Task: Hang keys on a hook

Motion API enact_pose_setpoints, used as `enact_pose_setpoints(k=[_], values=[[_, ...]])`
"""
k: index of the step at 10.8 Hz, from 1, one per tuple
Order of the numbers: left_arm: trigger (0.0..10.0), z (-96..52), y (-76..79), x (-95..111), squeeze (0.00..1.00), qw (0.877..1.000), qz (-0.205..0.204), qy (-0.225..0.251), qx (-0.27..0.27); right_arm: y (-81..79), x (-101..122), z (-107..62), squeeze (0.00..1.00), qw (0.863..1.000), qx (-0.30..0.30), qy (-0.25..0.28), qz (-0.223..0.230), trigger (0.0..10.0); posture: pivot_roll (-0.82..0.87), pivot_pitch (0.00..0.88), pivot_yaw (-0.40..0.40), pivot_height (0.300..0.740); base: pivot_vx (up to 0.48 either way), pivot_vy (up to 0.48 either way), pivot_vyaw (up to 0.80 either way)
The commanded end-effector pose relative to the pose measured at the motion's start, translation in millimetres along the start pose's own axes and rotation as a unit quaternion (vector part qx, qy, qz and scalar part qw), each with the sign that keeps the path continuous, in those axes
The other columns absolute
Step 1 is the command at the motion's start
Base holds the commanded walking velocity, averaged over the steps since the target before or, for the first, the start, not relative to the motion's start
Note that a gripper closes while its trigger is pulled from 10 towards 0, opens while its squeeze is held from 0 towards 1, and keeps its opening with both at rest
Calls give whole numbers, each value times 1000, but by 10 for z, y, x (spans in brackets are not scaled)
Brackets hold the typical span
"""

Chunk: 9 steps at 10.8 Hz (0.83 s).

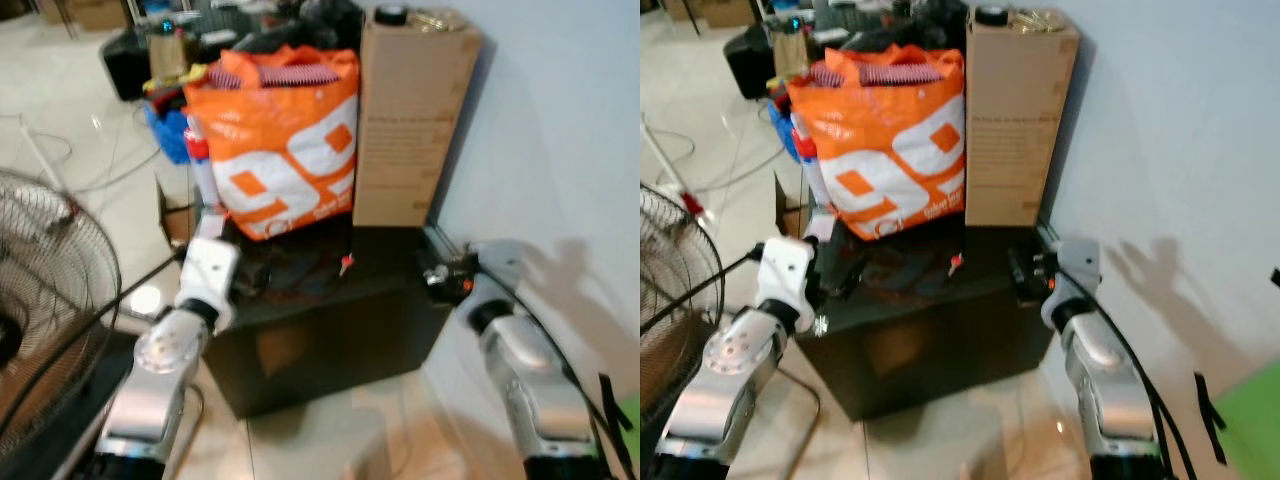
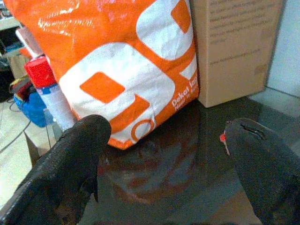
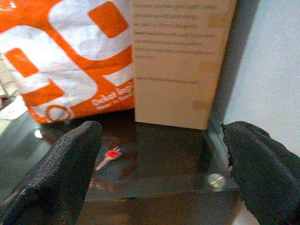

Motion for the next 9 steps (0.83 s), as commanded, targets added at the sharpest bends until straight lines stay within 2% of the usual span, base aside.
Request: enact_pose_setpoints(k=[1,9], values=[[10000,16,67,31,122,1000,2,7,-10,89,-16,-15,1000,1000,-10,-4,-4,10000,-38,0,31,740,326,0,0],[10000,15,67,41,125,1000,6,12,-12,61,-27,39,1000,1000,-2,-5,-11,10000,-25,0,30,740,323,0,0]])
Point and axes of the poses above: a point about 5 cm out from each wrist's last joint towards the gripper, its own z axis pointing out of the wrist towards the gripper, its own x axis along the axis of the wrist's last joint, y = z × x, the point moved 5 cm from there along z, pointing out of the wrist towards the gripper, and after that the axes turned 15 degrees about -z, right-handed, at the moved point
